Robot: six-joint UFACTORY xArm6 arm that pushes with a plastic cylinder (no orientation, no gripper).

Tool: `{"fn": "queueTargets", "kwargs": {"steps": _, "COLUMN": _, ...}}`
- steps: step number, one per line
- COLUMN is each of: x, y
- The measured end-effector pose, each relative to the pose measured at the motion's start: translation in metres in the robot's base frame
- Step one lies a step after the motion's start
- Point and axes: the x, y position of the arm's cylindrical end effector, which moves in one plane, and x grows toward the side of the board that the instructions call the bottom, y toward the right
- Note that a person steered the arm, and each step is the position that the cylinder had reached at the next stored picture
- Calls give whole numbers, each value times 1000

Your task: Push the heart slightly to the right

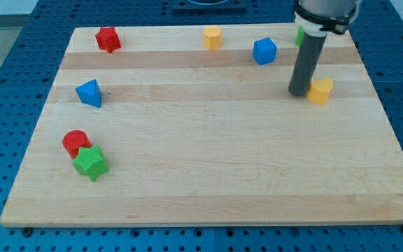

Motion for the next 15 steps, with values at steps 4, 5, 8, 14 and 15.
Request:
{"fn": "queueTargets", "kwargs": {"steps": 4, "x": -5, "y": 4}}
{"fn": "queueTargets", "kwargs": {"steps": 5, "x": -5, "y": 14}}
{"fn": "queueTargets", "kwargs": {"steps": 8, "x": -4, "y": -17}}
{"fn": "queueTargets", "kwargs": {"steps": 14, "x": -17, "y": -101}}
{"fn": "queueTargets", "kwargs": {"steps": 15, "x": -31, "y": -66}}
